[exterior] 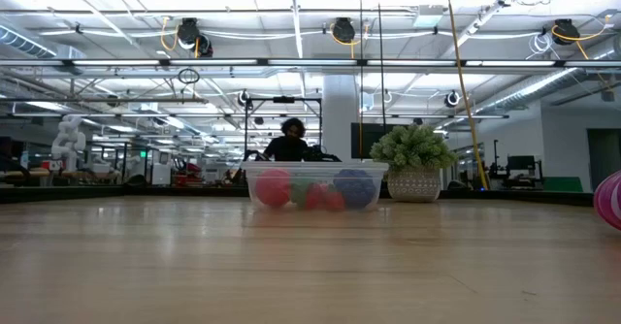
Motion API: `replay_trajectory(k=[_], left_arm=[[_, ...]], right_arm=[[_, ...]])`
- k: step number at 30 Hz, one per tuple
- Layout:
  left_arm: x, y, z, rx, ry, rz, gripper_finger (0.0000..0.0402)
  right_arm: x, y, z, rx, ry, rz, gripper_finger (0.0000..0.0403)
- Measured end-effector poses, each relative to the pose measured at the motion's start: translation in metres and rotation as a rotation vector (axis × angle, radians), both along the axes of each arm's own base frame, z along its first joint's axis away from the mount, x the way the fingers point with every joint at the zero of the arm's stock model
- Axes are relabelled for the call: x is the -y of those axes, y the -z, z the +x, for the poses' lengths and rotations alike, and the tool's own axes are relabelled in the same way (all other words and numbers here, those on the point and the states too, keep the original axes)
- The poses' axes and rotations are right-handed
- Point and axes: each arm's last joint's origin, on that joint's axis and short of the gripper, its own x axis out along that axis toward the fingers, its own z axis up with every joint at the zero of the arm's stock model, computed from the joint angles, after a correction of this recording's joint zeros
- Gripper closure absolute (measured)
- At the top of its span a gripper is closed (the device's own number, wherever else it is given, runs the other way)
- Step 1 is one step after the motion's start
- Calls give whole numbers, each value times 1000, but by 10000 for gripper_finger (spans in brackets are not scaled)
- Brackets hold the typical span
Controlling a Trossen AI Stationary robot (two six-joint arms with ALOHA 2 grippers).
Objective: Pick and placing Produce into tupperware
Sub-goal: Put the purple onion into the transparent bin
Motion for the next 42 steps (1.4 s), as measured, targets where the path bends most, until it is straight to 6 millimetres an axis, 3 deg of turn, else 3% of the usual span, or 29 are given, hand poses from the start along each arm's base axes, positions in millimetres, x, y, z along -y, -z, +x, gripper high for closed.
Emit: replay_trajectory(k=[6,14,23,42], left_arm=[[0,0,0,1,-1,0,124],[0,-1,2,22,-1,-3,124],[0,-1,2,24,-3,-4,124],[0,-1,2,24,-2,-4,124]], right_arm=[[-2,1,-7,16,-1,35,227],[-10,-8,-13,173,-19,57,227],[-24,-24,-6,416,-48,-143,227],[-27,-26,1,381,-84,-179,227]])
